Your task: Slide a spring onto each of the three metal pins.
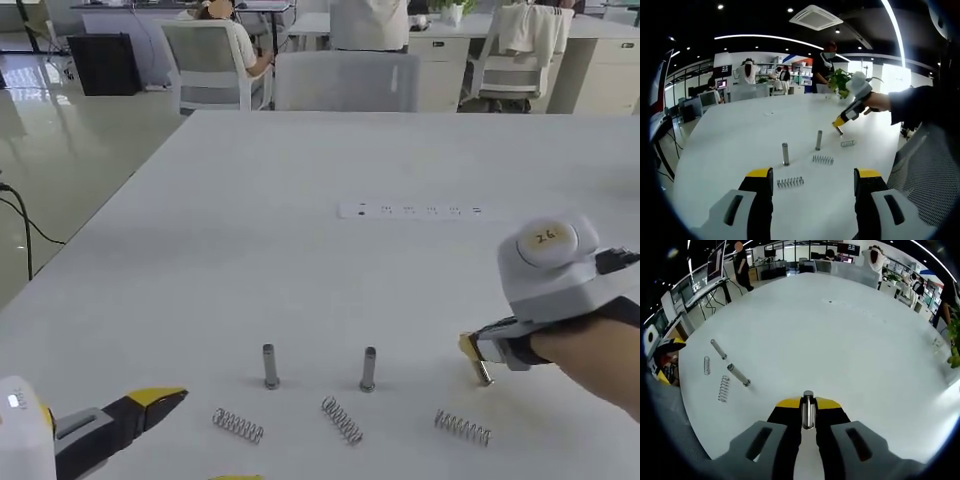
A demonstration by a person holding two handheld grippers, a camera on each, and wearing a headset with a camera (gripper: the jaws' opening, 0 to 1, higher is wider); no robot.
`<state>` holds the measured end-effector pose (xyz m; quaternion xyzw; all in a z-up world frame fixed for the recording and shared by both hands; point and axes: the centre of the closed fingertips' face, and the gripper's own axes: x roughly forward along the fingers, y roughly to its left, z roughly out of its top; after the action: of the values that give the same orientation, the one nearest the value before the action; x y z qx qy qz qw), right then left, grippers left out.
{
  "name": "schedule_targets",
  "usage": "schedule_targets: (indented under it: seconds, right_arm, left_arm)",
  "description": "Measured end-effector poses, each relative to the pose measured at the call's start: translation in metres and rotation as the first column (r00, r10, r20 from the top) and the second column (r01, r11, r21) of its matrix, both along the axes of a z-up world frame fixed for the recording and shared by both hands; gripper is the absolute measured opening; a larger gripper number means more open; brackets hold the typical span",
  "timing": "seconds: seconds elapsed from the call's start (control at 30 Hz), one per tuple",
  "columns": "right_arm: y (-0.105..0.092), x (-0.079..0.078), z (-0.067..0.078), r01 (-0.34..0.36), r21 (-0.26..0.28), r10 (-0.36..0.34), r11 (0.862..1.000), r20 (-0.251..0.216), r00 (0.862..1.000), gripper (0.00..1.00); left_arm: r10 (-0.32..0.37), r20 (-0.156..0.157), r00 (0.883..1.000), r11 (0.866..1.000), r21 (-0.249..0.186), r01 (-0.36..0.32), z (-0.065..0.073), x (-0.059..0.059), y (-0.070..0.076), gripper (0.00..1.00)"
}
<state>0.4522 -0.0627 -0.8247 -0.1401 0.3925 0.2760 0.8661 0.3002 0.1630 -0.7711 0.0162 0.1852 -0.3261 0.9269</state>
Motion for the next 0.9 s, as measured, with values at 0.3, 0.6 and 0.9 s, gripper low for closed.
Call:
schedule_targets:
  seconds: [0.3,0.6,0.9]
  right_arm:
    - [-0.004,-0.01,0.005,0.006,0.012,-0.006,1.0,0.007,1.0,0.1]
    - [-0.007,-0.017,0.007,0.01,0.025,-0.01,1.0,0.011,1.0,0.1]
    - [-0.011,-0.024,0.007,0.028,0.055,-0.028,0.998,-0.009,1.0,0.1]
  left_arm:
    - [-0.004,0.007,1.0,1.0,-0.002,0.004,0.002,0.0,0.0,0.64]
    - [-0.004,0.01,1.0,1.0,-0.002,0.004,0.002,0.0,0.0,0.64]
    - [-0.004,0.013,1.0,1.0,-0.003,0.004,0.003,0.001,0.0,0.64]
